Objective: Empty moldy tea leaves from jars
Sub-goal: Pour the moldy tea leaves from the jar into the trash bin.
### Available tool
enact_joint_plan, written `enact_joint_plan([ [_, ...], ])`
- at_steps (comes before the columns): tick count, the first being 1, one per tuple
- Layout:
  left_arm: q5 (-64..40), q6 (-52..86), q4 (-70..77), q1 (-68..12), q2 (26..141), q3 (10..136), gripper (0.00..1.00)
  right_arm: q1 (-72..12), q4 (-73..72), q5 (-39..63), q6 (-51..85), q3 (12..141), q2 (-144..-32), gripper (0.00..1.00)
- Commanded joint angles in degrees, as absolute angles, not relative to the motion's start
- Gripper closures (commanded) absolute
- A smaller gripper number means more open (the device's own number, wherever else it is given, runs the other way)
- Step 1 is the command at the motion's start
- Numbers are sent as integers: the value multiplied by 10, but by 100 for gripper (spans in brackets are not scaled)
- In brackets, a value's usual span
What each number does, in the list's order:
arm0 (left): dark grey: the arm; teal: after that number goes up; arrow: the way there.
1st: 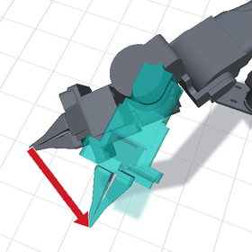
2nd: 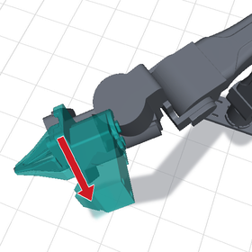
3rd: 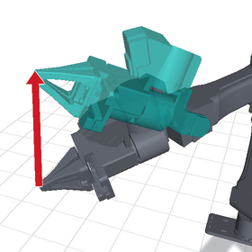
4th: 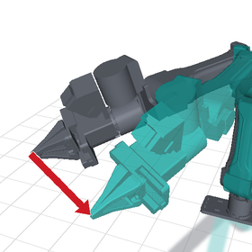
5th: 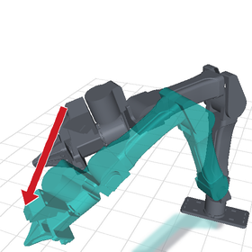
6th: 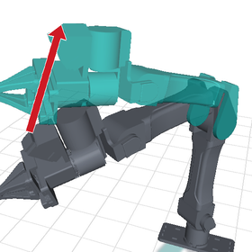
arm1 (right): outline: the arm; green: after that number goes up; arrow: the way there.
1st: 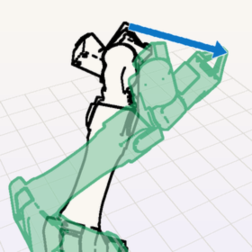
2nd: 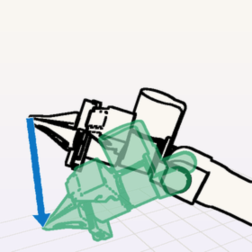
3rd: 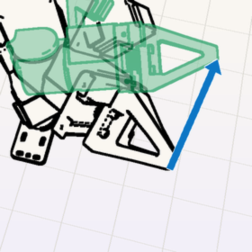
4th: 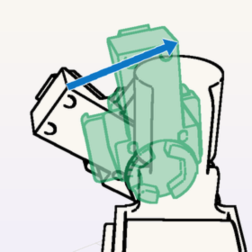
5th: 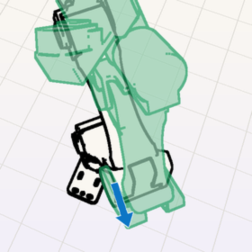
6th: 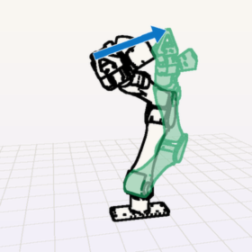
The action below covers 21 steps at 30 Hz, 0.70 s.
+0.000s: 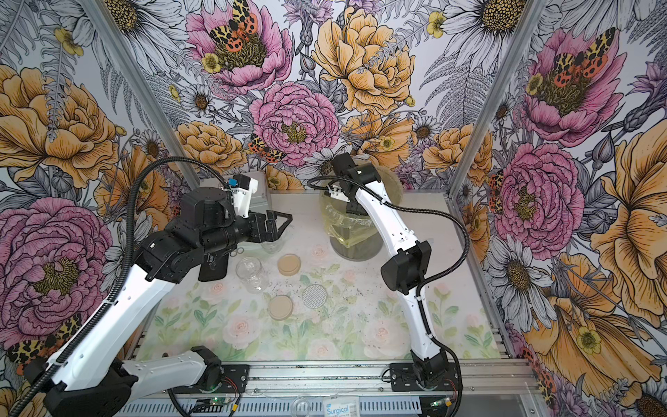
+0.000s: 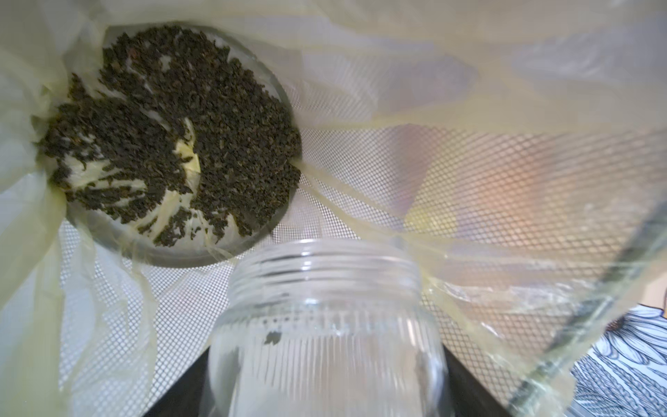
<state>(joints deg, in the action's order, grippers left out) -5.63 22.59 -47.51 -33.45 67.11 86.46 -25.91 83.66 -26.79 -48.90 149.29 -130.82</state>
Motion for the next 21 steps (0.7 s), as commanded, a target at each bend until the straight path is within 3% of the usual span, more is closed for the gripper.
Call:
enact_joint_plan([
  [1, -67, 237, -458, -329, 659, 854, 1, -242, 795, -267, -508, 1498, -1268, 100],
  [4, -71, 240, -459, -328, 663, 862, 1, -228, 773, -279, -498, 1492, -1257, 100],
  [7, -61, 265, -458, -324, 668, 868, 1, -221, 769, -203, -450, 1534, -1245, 100],
  [15, -84, 317, -445, -300, 681, 906, 1, -219, 751, -144, -391, 1548, -1199, 100],
  [21, -145, 401, -401, -268, 692, 923, 5, -204, 691, 25, -265, 1539, -1126, 100],
])
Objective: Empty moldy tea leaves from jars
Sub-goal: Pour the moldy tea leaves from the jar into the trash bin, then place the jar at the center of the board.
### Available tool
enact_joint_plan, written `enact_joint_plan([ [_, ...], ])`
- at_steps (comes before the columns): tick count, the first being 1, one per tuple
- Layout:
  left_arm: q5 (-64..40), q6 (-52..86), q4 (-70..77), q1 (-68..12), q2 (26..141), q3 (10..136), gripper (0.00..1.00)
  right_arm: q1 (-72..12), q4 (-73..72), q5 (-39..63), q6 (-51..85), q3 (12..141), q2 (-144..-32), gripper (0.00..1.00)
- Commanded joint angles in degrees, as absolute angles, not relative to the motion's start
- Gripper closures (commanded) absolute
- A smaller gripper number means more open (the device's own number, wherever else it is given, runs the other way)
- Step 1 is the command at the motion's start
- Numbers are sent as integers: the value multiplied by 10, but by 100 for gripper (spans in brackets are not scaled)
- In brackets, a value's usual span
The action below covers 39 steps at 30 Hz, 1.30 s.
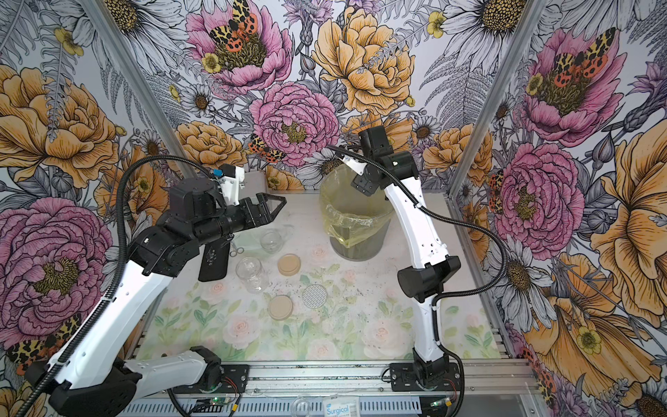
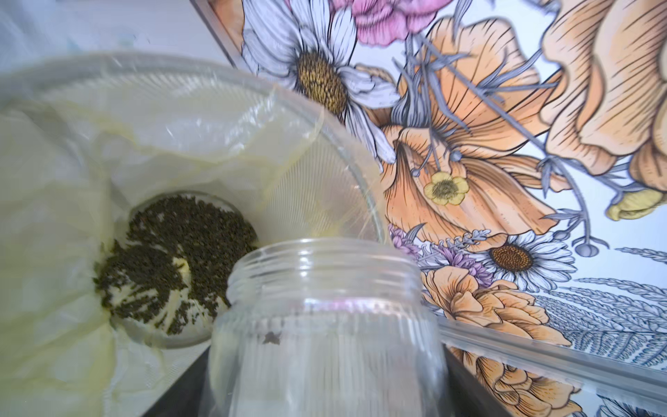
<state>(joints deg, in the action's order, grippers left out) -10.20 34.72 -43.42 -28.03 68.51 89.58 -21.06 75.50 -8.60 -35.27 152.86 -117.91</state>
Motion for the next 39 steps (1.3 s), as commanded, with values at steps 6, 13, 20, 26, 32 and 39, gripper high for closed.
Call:
enact_joint_plan([
  [6, -187, 497, -401, -268, 740, 982, 17, -207, 548, 231, -189, 1379, -1013, 100],
  [13, -207, 592, -401, -268, 771, 1030, 29, -207, 151, 412, -137, 966, -796, 100],
  [20, -237, 627, -355, -301, 797, 1044, 35, -228, -120, 499, 4, 781, -728, 100],
  [26, -239, 622, -348, -323, 806, 1032, 35, -250, -225, 505, 83, 742, -738, 100],
  [32, -217, 621, -349, -310, 785, 983, 30, -252, -249, 509, 106, 751, -744, 100],
  [39, -257, 587, -342, -338, 796, 1000, 34, -258, -254, 524, 115, 765, -756, 100],
])
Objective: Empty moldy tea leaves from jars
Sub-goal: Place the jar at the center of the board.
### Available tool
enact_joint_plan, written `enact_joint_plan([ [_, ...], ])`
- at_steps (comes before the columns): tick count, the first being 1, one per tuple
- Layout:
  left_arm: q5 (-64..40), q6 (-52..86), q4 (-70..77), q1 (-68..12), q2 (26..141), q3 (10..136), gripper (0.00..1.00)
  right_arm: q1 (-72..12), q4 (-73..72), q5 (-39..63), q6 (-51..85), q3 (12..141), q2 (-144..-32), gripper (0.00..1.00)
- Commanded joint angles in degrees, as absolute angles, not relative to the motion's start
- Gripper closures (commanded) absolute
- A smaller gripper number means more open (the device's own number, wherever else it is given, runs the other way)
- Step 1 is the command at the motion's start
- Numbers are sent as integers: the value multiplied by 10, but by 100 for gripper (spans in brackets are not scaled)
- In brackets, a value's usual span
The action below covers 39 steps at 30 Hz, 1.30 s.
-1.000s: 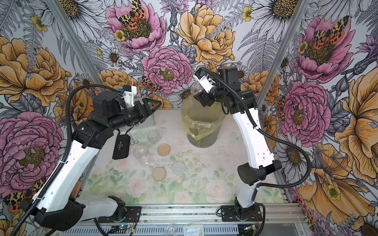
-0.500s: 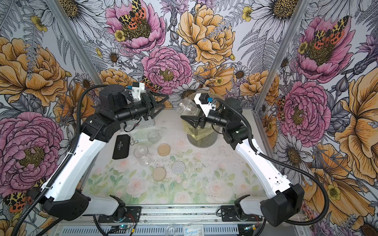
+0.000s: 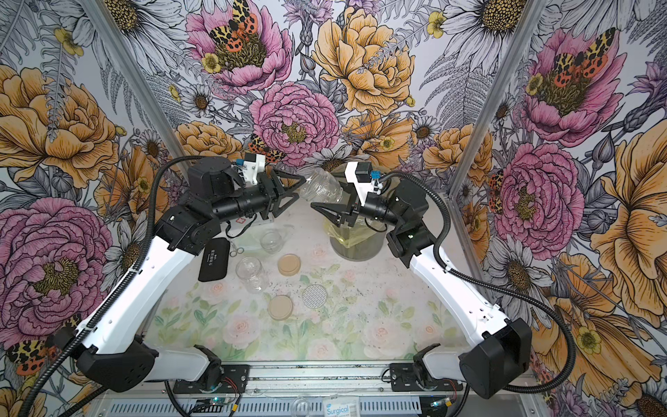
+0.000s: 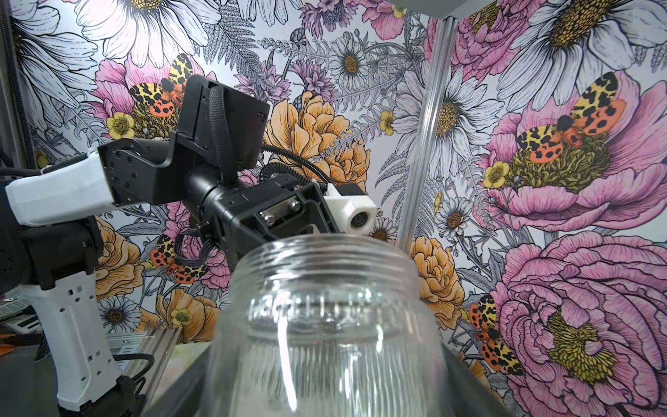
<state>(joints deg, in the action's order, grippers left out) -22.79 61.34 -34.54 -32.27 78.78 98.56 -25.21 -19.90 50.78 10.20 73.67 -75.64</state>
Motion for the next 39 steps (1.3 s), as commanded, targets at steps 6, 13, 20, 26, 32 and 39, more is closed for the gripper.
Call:
enact_joint_plan([
  [6, -266, 567, -338, -363, 800, 1014, 46, -260, -253, 524, 116, 767, -766, 100],
  [13, -269, 562, -347, -366, 799, 1003, 86, -261, -200, 562, 79, 773, -777, 100],
  [20, -179, 430, -489, -387, 825, 1072, 100, -270, 28, 532, -109, 786, -773, 86],
  [26, -88, 385, -569, -389, 838, 1099, 100, -270, 42, 496, -115, 774, -762, 33],
  [32, 66, 333, -653, -388, 855, 1142, 100, -270, 59, 418, -103, 743, -700, 0],
  [39, 256, 321, -689, -382, 901, 1148, 100, -270, 120, 175, 78, 722, -622, 0],
])
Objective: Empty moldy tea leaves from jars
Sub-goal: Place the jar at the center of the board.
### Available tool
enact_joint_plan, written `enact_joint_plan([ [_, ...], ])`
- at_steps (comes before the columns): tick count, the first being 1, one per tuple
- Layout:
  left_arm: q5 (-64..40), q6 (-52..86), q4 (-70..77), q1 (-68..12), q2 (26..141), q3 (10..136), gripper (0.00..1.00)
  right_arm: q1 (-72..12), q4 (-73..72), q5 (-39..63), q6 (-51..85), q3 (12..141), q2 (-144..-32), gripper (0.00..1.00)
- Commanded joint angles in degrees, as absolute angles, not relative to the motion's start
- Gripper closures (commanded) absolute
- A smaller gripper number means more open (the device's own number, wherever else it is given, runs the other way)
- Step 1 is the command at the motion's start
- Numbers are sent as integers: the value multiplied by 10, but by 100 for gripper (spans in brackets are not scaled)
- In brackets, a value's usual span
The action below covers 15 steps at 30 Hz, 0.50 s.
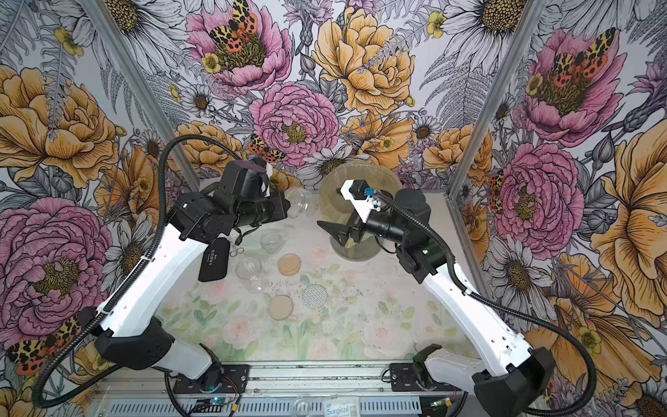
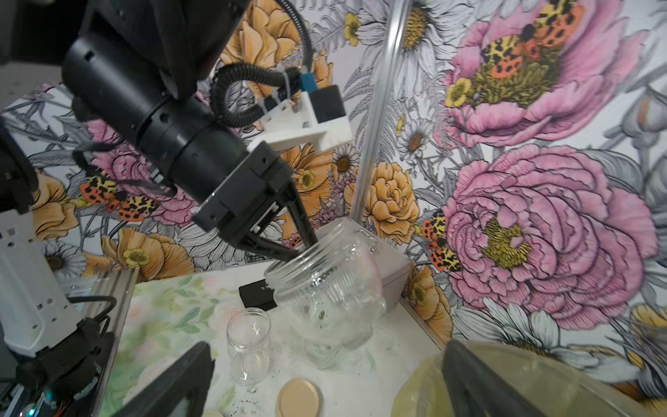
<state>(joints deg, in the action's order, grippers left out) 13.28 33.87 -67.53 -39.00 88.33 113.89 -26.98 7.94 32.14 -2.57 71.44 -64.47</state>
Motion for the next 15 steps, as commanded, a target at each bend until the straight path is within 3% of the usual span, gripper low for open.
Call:
enact_joint_plan([
  [1, 276, 320, -692, -374, 912, 1145, 100, -269, 151, 136, 113, 733, -620, 0],
  [9, 309, 309, -689, -320, 1030, 1149, 100, -270, 335, 71, 179, 839, -641, 2],
  [15, 188, 284, -647, -296, 1149, 1166, 100, -270, 360, 85, 197, 859, -648, 3],
])
